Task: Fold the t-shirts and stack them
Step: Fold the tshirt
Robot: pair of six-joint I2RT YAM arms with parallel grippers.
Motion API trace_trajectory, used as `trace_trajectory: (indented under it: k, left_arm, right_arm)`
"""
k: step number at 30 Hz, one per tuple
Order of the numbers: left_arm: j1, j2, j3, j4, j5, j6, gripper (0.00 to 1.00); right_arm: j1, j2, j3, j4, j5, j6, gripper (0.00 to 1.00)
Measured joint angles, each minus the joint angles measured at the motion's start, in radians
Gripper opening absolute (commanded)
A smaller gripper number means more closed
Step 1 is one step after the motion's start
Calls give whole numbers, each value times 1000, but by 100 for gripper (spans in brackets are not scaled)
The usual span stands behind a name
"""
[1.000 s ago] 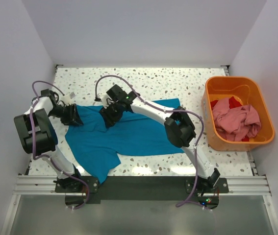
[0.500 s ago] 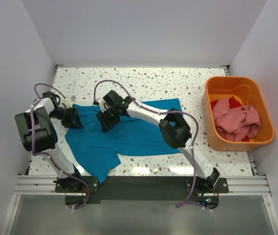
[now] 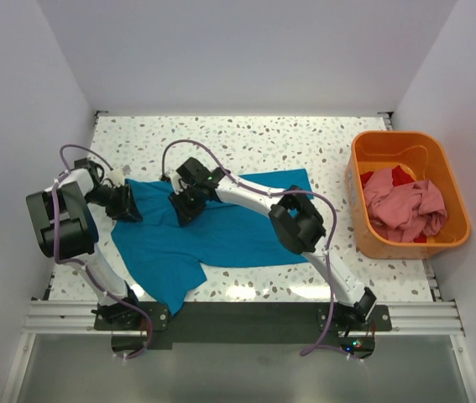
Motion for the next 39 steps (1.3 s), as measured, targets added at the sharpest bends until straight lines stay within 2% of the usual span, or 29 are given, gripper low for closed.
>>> trace_trajectory:
  k: [3, 7, 10, 24, 31, 32, 33, 36, 39]
  left_arm:
    - [0, 2, -1, 0, 0, 0, 26]
    - [-2, 4, -1, 0, 0, -3, 10]
    - [-2, 5, -1, -1, 1, -1, 0]
    - [-2, -60, 0, -99, 3, 28, 0]
    - [-2, -94, 0, -140, 4, 49, 0]
    - [-2, -94, 0, -142, 4, 49, 0]
    - [-2, -94, 0, -143, 6, 49, 0]
    - [-2, -93, 0, -144, 10, 49, 0]
    - [-2, -93, 0, -144, 12, 49, 0]
  right_arm:
    - [0, 1, 0, 1, 6, -1, 18]
    - [0, 2, 0, -1, 9, -5, 0]
    - [0, 2, 0, -1, 9, -4, 0]
    - [0, -8, -20, 12, 3, 0, 0]
    - [-1, -64, -71, 41, -5, 15, 1]
    - [-1, -68, -71, 43, -8, 18, 9]
    - [-1, -69, -71, 48, -12, 26, 30]
    - [-1, -69, -70, 51, -19, 51, 48]
    - [-1, -69, -70, 56, -17, 69, 51]
